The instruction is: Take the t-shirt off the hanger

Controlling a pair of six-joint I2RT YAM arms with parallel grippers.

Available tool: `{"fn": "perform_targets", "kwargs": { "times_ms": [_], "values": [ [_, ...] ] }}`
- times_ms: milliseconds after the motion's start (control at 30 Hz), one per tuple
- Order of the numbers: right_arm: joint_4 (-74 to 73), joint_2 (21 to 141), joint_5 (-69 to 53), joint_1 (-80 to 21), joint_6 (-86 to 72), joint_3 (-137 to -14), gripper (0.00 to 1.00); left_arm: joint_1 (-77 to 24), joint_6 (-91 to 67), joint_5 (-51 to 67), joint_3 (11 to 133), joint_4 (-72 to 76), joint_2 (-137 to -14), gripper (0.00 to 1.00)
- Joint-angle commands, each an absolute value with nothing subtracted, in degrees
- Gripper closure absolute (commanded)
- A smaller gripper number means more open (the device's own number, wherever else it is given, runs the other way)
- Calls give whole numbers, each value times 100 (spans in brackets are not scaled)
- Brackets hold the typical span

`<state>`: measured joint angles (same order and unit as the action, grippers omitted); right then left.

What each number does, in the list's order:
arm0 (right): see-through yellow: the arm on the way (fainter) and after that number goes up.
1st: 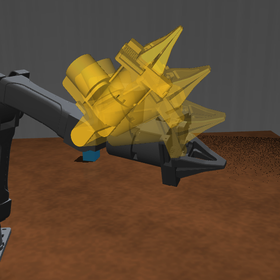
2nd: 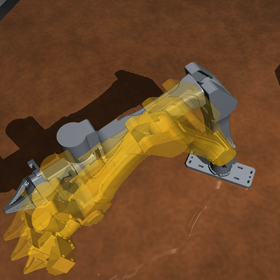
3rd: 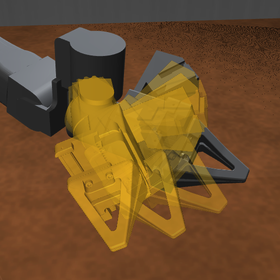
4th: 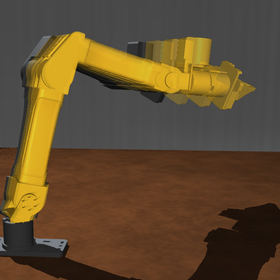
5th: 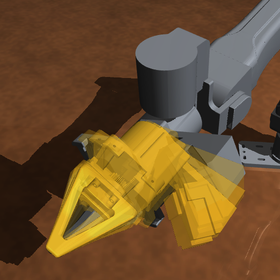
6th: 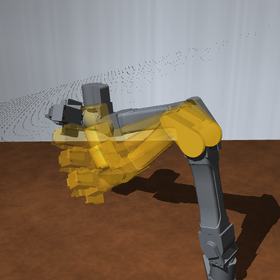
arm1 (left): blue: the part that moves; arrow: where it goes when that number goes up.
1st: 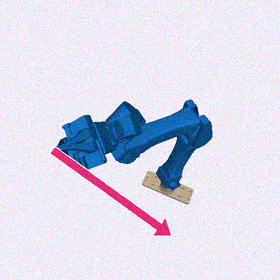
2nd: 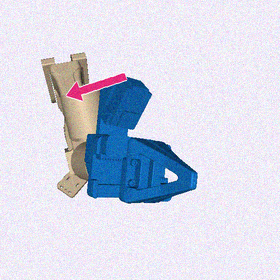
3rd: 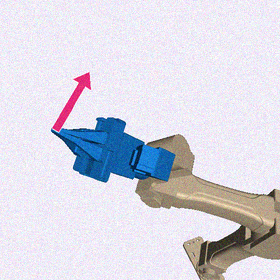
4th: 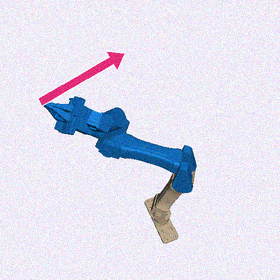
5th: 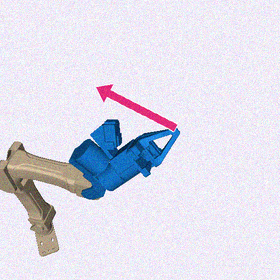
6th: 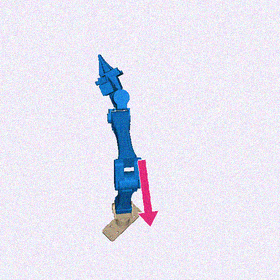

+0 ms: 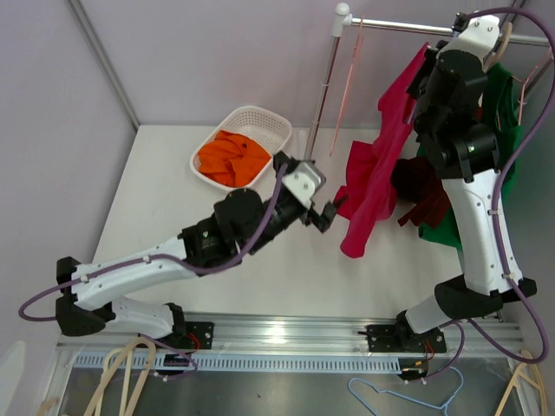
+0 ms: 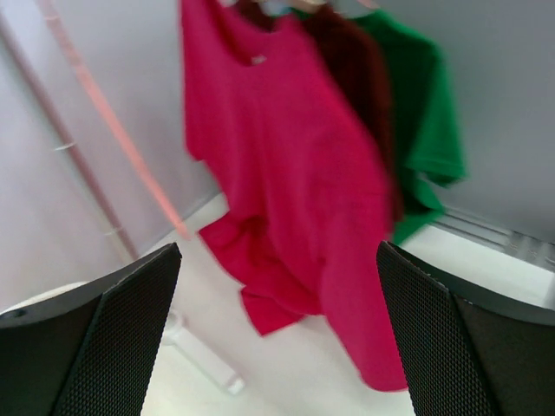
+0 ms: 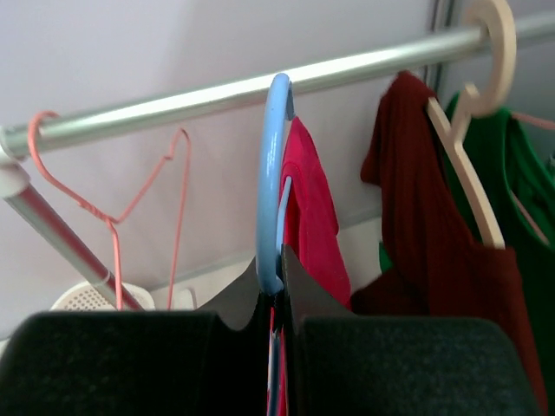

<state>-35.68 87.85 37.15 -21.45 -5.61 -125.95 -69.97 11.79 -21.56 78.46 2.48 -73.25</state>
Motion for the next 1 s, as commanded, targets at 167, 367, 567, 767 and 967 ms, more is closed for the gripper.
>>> {"fn": "perform_targets", "kwargs": {
  "times_ms": [167,367,567,767,967],
  "values": [
    [-4033,7937,4887,-2654,-1942,-11707,100,-8261,1521,-2217,5725,1879,-6136,0],
    [-4474,7682,4694,-2865,-2303,-11593,100,-8728,1723,-2241,4703,2856,-6099,0],
    [-4368,7365,4623,-3269,-2355,-11338,100,-8657,1837,-2558,4904,3225,-7065,0],
    [-4351,7374,4605,-3410,-2373,-11259,100,-8412,1635,-2567,5334,3261,-7795,0],
    [-4219,7347,4526,-3419,-2277,-11197,100,-7981,1213,-2496,5888,2682,-8085,2]
  ]
}}
